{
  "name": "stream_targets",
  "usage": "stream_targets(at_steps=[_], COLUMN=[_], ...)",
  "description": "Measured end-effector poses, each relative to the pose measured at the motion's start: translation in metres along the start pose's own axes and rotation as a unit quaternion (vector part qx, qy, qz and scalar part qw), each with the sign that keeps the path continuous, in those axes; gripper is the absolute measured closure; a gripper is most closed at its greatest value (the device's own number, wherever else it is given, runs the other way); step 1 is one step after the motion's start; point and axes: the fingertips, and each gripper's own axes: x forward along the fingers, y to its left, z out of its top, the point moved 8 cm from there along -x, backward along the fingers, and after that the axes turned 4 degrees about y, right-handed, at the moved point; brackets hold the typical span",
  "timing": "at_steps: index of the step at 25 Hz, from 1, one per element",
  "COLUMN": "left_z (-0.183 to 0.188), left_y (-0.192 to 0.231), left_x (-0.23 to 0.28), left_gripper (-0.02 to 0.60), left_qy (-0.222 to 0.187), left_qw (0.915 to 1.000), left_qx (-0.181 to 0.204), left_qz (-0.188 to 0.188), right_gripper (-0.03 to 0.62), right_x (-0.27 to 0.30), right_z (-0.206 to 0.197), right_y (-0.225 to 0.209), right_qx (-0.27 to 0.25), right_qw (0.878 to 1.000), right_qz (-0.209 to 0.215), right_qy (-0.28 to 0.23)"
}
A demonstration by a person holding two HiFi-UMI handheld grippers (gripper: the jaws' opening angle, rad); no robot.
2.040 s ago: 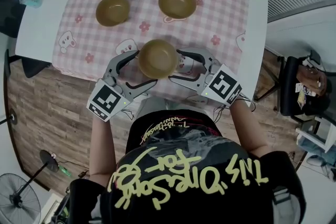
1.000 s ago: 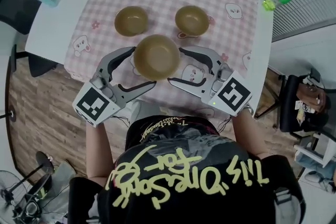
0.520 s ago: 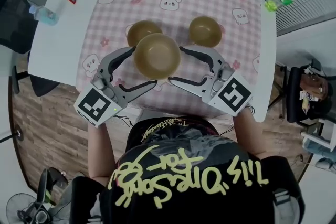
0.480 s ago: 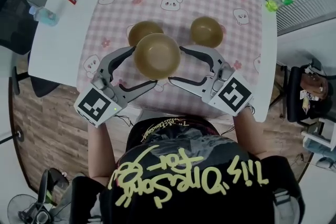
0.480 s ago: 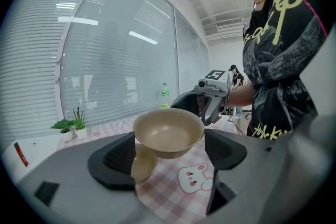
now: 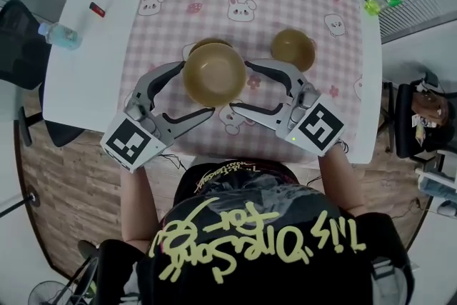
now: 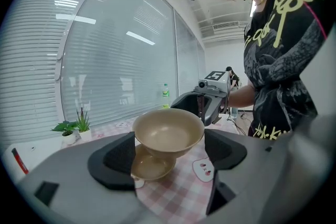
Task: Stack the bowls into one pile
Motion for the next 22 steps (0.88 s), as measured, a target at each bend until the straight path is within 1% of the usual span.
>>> stream_targets(at_steps=[7, 13, 18, 22], left_z=[-0.006, -0.008, -0.015, -0.019], left_y=[0.024, 0.032, 0.040, 0.044], left_x=[0.001, 0.002, 0.009, 0.014], left_gripper=[0.169, 0.169, 0.167, 0.166], left_qy=[0.006, 0.012, 0.025, 0.028], left_qw=[0.9999, 0.9997, 0.9994, 0.9991], left_qx=[0.006, 0.010, 0.010, 0.012], left_qz=[-0.015, -0.019, -0.024, -0.030], right_gripper=[0.279, 0.279, 0.279, 0.279], right_x=[0.017, 0.023, 0.031, 0.034], right_z=[0.000, -0.001, -0.010, -0.017], right_y=[-0.009, -0.012, -0.017, -0.019], right_qx=[0.000, 0.008, 0.020, 0.027], right_qw=[1.000, 1.000, 0.999, 0.999], right_qz=[-0.015, -0.023, -0.028, -0.031], right_qy=[0.008, 0.009, 0.018, 0.023])
